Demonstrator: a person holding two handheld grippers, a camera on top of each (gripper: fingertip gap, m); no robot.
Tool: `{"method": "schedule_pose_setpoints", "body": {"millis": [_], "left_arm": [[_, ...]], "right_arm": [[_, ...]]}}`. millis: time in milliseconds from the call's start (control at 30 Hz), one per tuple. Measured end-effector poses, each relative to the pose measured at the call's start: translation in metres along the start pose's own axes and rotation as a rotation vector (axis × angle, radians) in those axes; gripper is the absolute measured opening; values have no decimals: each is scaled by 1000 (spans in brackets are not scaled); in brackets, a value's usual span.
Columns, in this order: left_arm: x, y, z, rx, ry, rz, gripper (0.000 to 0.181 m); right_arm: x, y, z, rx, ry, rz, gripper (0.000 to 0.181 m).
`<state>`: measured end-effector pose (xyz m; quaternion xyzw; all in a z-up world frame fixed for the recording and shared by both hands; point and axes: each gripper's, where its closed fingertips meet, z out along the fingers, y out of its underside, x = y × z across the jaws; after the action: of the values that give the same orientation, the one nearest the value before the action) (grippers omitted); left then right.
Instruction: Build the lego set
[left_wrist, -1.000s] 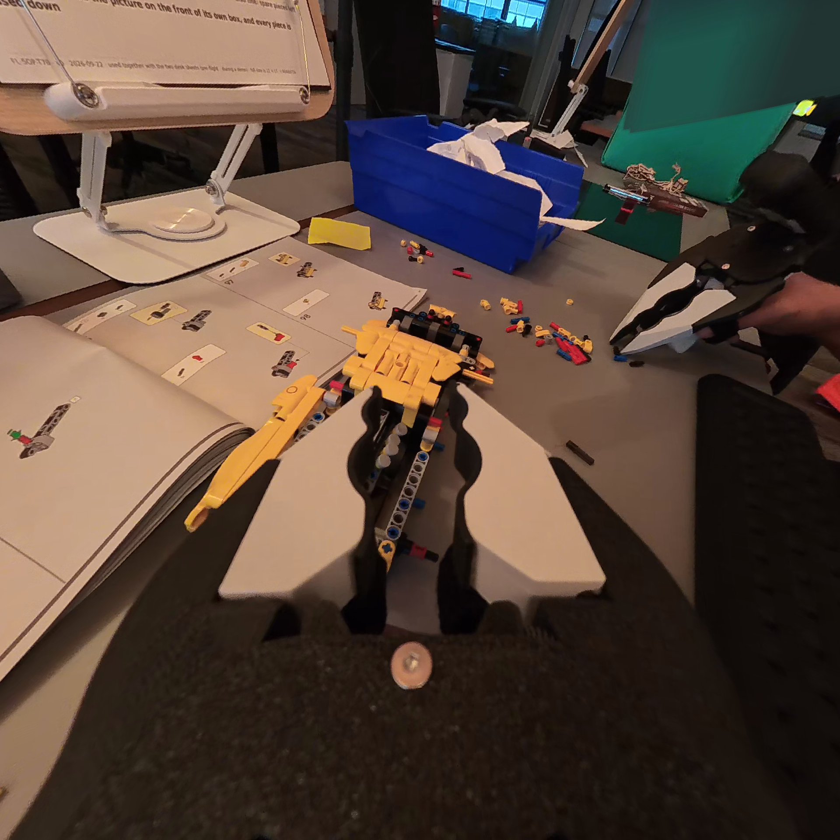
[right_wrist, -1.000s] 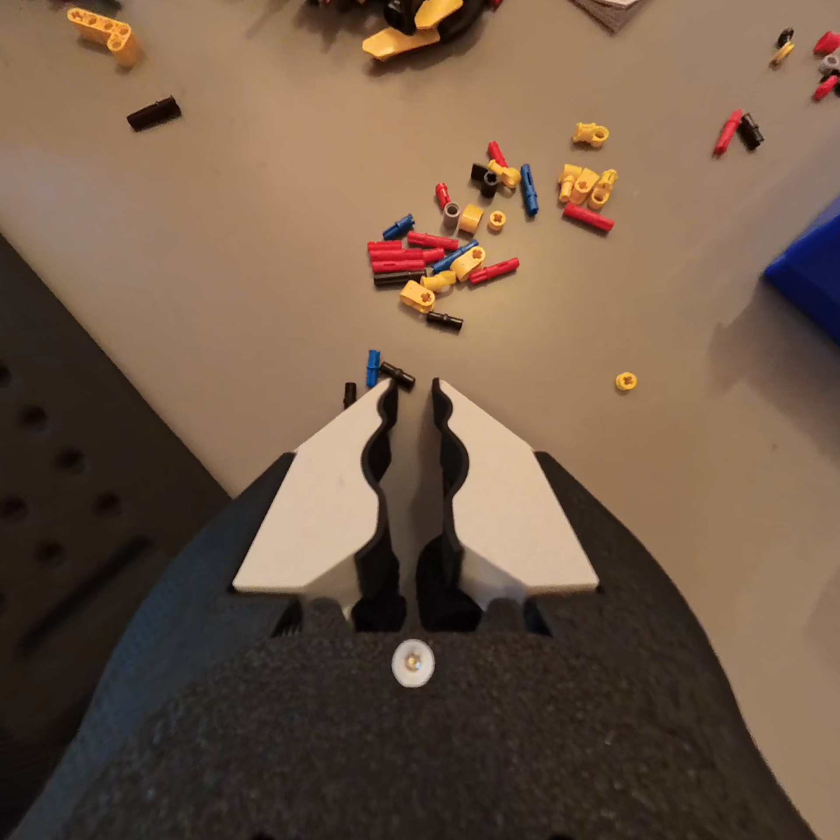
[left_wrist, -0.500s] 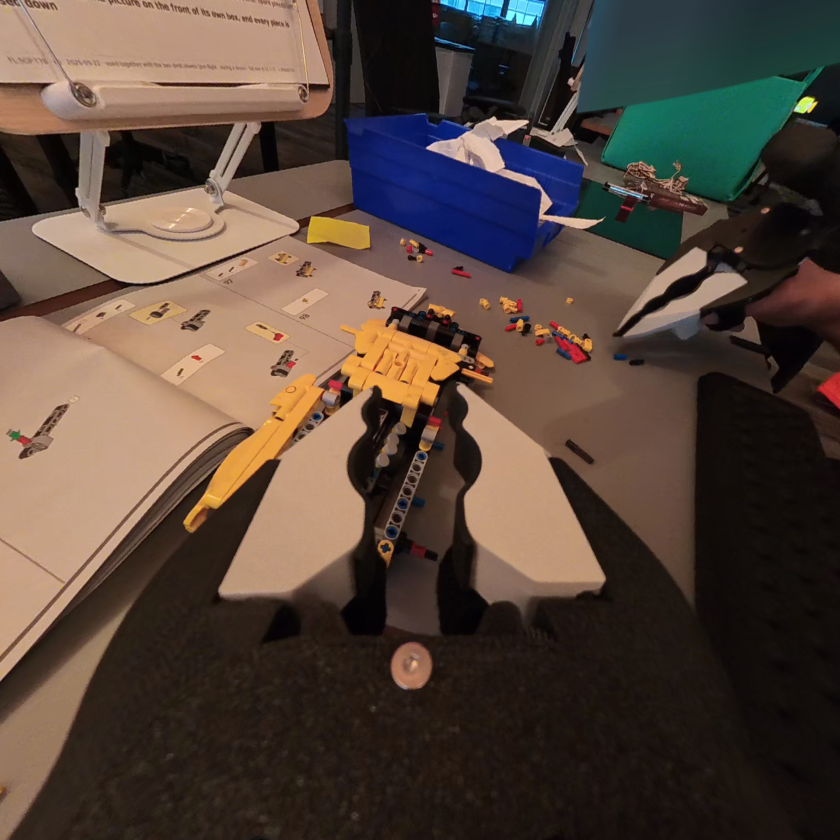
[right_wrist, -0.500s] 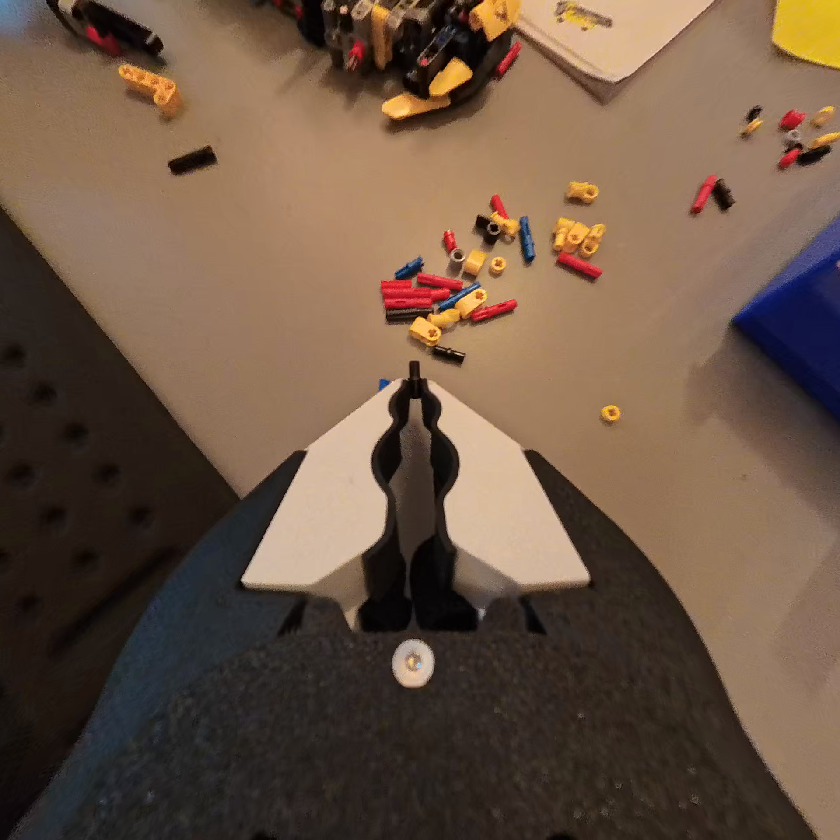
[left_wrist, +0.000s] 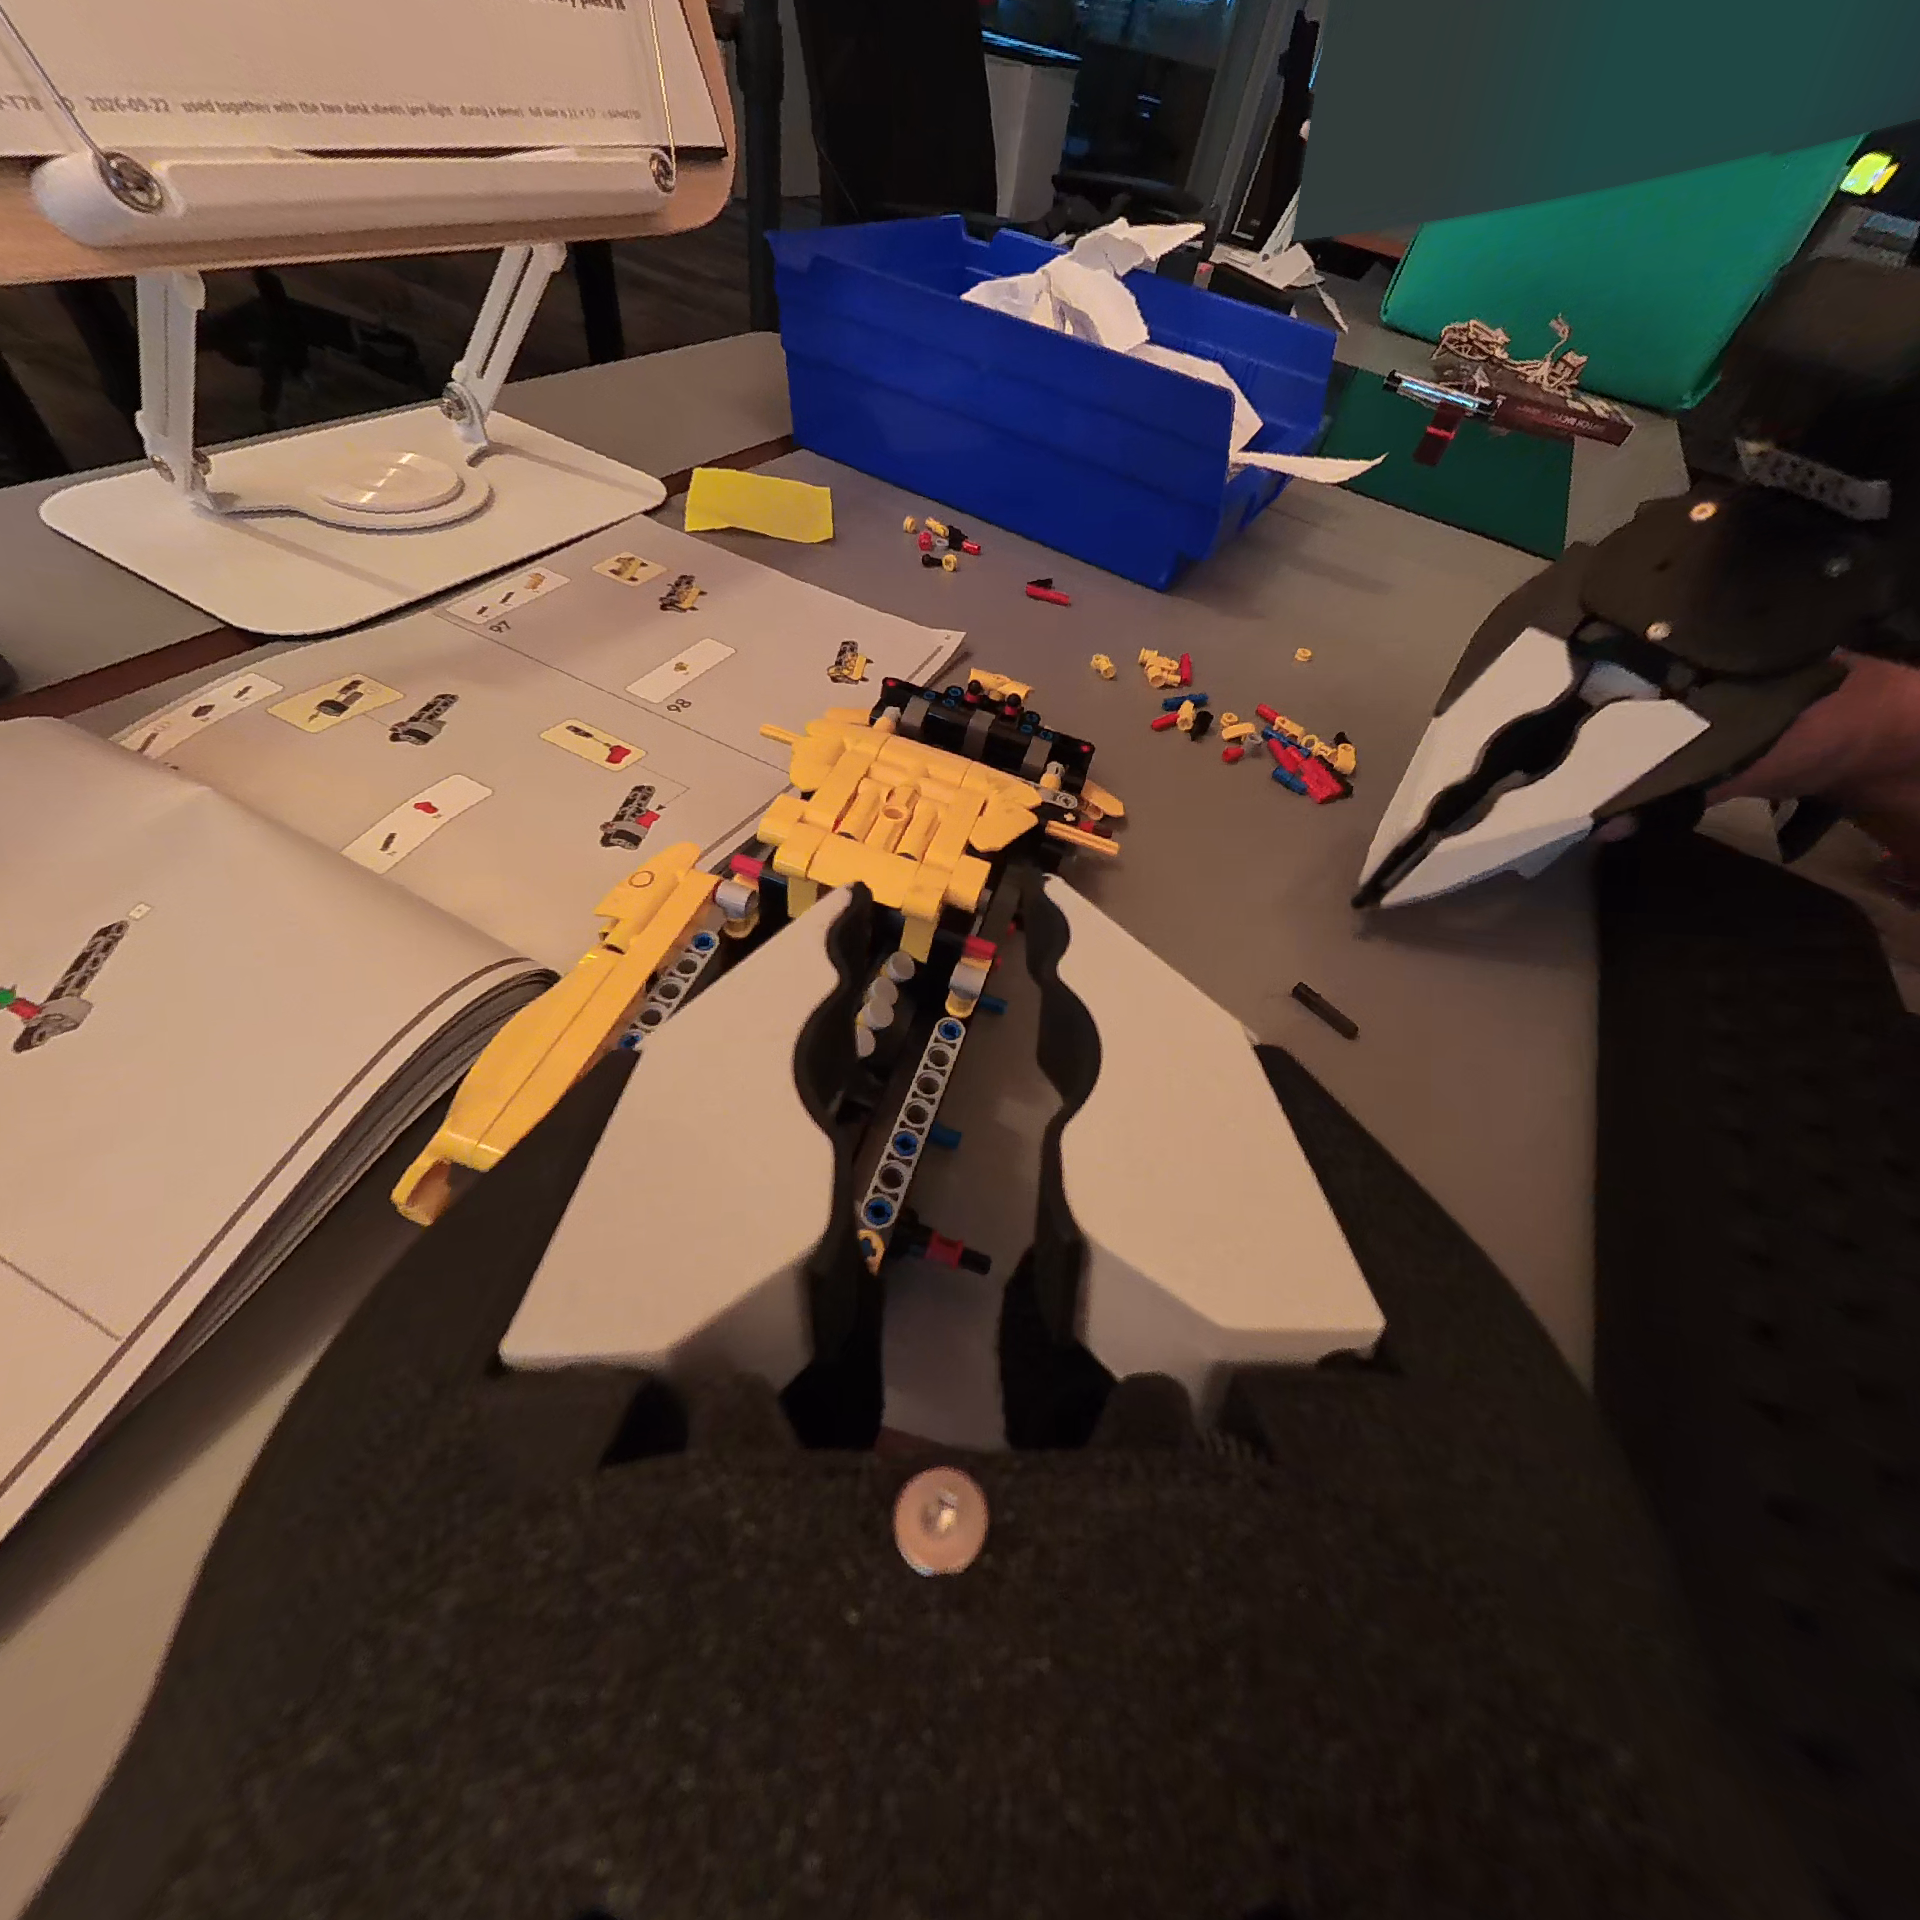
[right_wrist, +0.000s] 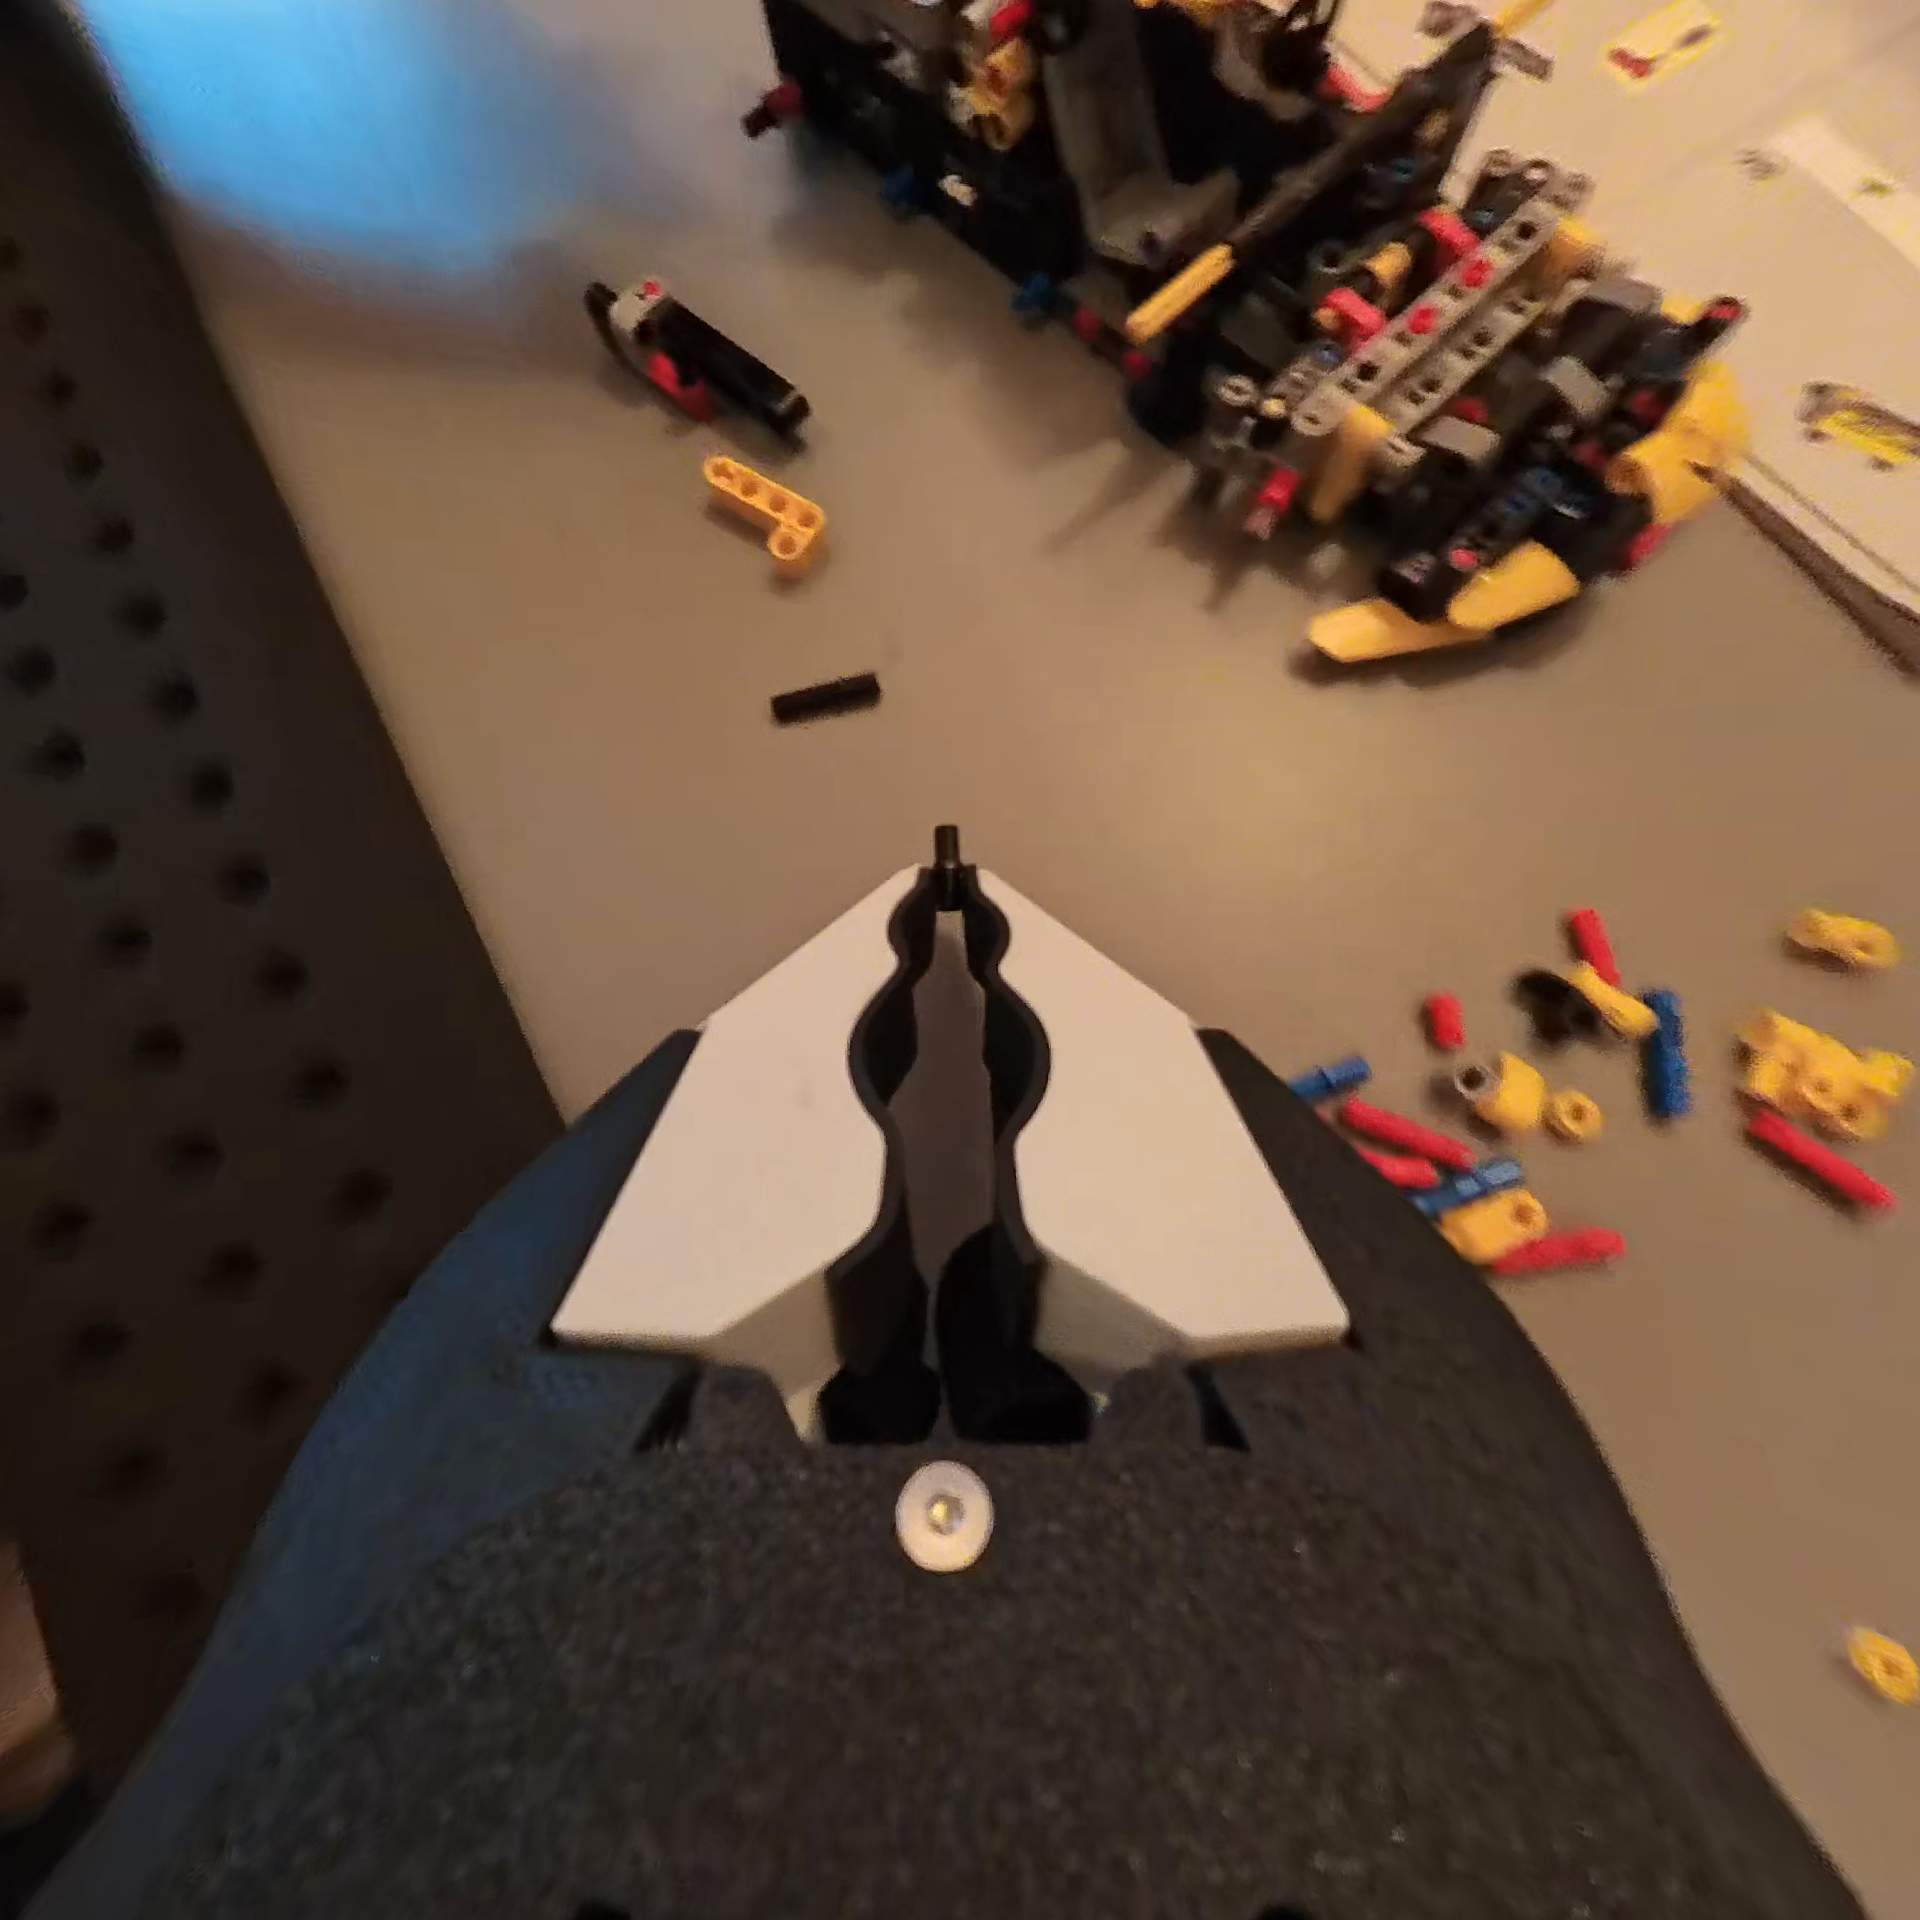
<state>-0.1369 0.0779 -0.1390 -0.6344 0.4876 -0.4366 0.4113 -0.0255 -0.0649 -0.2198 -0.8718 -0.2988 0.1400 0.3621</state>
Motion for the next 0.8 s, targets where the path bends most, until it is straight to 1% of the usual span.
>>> {"method": "schedule_pose_setpoints", "body": {"millis": [100,167,300,333,400,467,600,700,800], "left_arm": [[1,2,1,-9,1,8,29],[1,3,2,-17,2,10,29],[-1,4,1,-19,-9,15,29],[-1,4,1,-17,-9,13,29],[0,4,1,-16,-5,8,29],[1,4,2,-18,-2,12,29],[3,5,2,-22,-5,26,29],[4,2,1,-11,-5,25,29],[6,1,1,-2,1,21,29]], "right_arm": [[-9,-4,15,-19,-9,-33,4],[-11,-1,21,-52,9,-57,5],[-11,-6,23,-42,31,-60,6],[-13,-11,22,-23,27,-55,11],[-18,-29,21,50,1,-40,11],[-29,-47,28,100,-57,-32,15],[-31,-51,55,20,-38,-80,22],[-32,-56,59,33,-21,-76,22],[-29,-51,63,2,21,-73,22]]}}
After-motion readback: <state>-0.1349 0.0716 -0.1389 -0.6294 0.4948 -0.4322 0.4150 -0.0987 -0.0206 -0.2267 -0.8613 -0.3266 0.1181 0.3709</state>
